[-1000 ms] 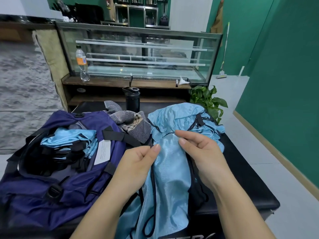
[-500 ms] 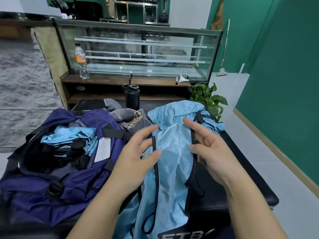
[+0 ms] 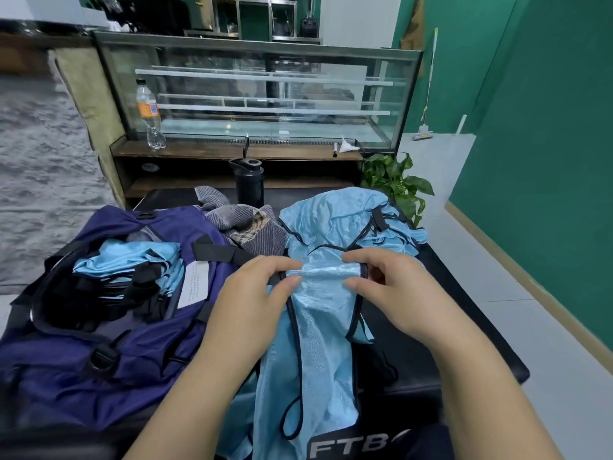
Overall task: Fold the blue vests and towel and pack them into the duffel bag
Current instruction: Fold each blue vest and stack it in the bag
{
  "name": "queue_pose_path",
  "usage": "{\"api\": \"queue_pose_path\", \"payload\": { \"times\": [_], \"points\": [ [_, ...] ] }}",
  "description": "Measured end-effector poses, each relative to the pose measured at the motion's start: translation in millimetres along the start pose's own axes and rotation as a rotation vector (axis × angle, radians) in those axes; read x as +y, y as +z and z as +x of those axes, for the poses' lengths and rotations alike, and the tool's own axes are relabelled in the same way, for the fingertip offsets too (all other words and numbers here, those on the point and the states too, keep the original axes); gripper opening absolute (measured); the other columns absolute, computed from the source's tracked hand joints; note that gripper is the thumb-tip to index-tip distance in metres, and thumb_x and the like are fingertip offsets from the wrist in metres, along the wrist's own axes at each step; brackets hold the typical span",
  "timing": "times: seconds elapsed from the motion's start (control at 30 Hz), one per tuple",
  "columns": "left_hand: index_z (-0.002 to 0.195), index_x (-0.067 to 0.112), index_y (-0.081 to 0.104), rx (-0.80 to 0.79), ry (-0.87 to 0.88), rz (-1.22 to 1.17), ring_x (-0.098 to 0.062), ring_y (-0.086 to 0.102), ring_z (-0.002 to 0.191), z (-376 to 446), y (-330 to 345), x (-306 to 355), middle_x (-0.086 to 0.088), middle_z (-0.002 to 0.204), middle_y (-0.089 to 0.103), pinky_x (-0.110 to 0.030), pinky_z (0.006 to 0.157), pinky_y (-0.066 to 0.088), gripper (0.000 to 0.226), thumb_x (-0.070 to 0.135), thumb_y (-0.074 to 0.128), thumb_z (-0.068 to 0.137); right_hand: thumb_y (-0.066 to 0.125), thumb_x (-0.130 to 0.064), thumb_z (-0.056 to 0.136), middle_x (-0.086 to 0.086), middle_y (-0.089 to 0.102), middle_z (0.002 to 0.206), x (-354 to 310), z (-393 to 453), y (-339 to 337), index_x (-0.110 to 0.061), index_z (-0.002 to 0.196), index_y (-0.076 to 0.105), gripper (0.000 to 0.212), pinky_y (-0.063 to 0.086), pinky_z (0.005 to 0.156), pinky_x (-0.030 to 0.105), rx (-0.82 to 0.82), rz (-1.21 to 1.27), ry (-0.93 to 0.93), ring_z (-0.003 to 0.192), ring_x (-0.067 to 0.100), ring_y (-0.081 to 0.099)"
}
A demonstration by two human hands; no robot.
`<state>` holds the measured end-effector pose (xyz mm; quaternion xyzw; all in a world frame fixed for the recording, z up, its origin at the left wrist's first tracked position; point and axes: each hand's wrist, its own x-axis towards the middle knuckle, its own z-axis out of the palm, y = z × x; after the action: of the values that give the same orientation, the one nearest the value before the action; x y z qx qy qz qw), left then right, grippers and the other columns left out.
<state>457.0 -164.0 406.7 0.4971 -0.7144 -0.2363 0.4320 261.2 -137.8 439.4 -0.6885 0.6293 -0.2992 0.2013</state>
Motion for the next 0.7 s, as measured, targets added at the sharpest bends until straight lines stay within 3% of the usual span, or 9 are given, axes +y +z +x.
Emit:
{"api": "queue_pose_path", "payload": {
  "times": [0.1, 0.17, 0.23, 0.3, 0.4, 0.57, 0.7],
  "points": [
    [0.078, 0.04, 0.056, -0.003, 0.033, 0.058, 0.008, 0.051, 0.092, 0.1, -0.4, -0.4, 0.018, 0.089, 0.061, -0.002, 0.073, 0.034, 0.026, 0.017, 0.066, 0.087, 0.061, -0.027, 0.092, -0.011, 0.052, 0.087, 0.5, 1.5, 4.2, -0.032, 0.093, 0.061, 0.006, 0.034, 0.071, 0.004, 0.037, 0.005, -0.043, 0.081, -0.007, 0.048],
    [0.077, 0.036, 0.057, -0.004, 0.009, 0.018, 0.007, 0.053, 0.087, 0.2, -0.1, -0.4, 0.016, 0.085, 0.062, -0.003, 0.071, 0.035, 0.024, 0.016, 0.066, 0.086, 0.062, -0.025, 0.09, -0.011, 0.052, 0.088, 3.6, 3.2, 8.3, -0.025, 0.083, 0.062, 0.007, 0.034, 0.076, 0.007, 0.104, 0.076, -0.051, 0.085, -0.003, 0.049],
    [0.079, 0.033, 0.061, 0.005, -0.053, -0.112, 0.004, 0.057, 0.079, 1.0, -0.3, -1.4, 0.016, 0.079, 0.065, -0.007, 0.069, 0.039, 0.023, 0.012, 0.066, 0.086, 0.062, -0.023, 0.09, -0.013, 0.052, 0.078, 4.3, 3.2, 9.9, -0.018, 0.077, 0.059, 0.015, 0.036, 0.069, 0.009, 0.158, 0.243, -0.009, 0.072, -0.001, 0.048],
    [0.082, 0.032, 0.063, 0.037, -0.12, -0.239, 0.004, 0.059, 0.075, 2.2, -1.6, -3.8, 0.021, 0.077, 0.066, -0.01, 0.07, 0.044, 0.026, 0.006, 0.066, 0.085, 0.061, -0.022, 0.092, -0.015, 0.043, 0.058, 6.3, 3.2, 10.7, -0.015, 0.07, 0.051, 0.025, 0.031, 0.052, 0.01, 0.2, 0.38, 0.063, 0.052, 0.001, 0.038],
    [0.085, 0.028, 0.065, 0.115, -0.213, -0.383, 0.002, 0.059, 0.075, 3.4, -5.5, -7.8, 0.013, 0.077, 0.066, -0.016, 0.074, 0.045, 0.03, -0.002, 0.065, 0.085, 0.063, -0.024, 0.09, -0.015, 0.037, 0.05, 13.8, 5.1, 11.7, -0.015, 0.067, 0.046, 0.03, 0.027, 0.045, 0.015, 0.326, 0.462, 0.172, 0.045, 0.002, 0.03],
    [0.089, 0.024, 0.064, 0.078, -0.327, -0.557, 0.004, 0.059, 0.071, 2.8, -10.2, -1.3, 0.008, 0.09, 0.067, -0.016, 0.044, 0.045, 0.028, -0.004, 0.059, 0.088, 0.06, -0.027, 0.091, -0.003, 0.043, 0.06, 16.5, 5.3, 11.1, -0.007, 0.074, 0.048, 0.028, 0.029, 0.05, 0.025, 0.529, 0.271, 0.242, 0.054, 0.013, 0.036],
    [0.087, 0.016, 0.064, -0.066, -0.236, -0.669, 0.001, 0.064, 0.076, -1.9, -10.3, 13.2, 0.005, 0.082, 0.073, -0.013, 0.06, 0.048, 0.028, -0.011, 0.056, 0.086, 0.058, -0.024, 0.091, 0.0, 0.048, 0.064, 3.2, 5.1, 16.1, -0.013, 0.069, 0.043, 0.028, 0.033, 0.053, 0.026, 0.588, 0.128, 0.191, 0.058, 0.015, 0.04]
  ]
}}
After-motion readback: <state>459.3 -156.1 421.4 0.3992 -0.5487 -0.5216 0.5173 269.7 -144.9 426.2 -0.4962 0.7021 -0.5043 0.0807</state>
